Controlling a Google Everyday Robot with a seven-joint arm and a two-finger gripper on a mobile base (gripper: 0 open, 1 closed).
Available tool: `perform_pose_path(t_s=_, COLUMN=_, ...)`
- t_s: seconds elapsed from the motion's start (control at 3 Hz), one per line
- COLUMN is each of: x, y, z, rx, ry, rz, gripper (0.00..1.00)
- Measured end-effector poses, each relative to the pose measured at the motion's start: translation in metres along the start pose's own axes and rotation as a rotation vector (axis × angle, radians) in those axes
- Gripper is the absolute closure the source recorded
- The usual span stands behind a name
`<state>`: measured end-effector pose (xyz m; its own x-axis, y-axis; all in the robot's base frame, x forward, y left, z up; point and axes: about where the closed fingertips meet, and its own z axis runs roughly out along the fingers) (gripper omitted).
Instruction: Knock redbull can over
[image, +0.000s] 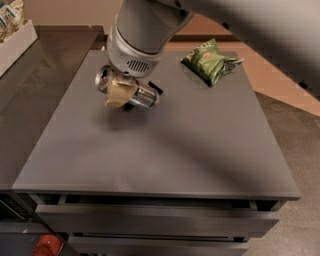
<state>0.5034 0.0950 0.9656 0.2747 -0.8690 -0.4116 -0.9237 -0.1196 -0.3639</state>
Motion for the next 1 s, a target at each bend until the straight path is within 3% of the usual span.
perform_pose_path(t_s=0.33, x=0.036, y=-0.003, z=-0.001, rx=0.005, ry=0.085, rz=0.002, gripper=1.00)
perform_pose_path(t_s=1.0, x=0.093, y=0.004, z=0.010, rx=-0.032, ry=0.211, rz=0.029, gripper=1.00)
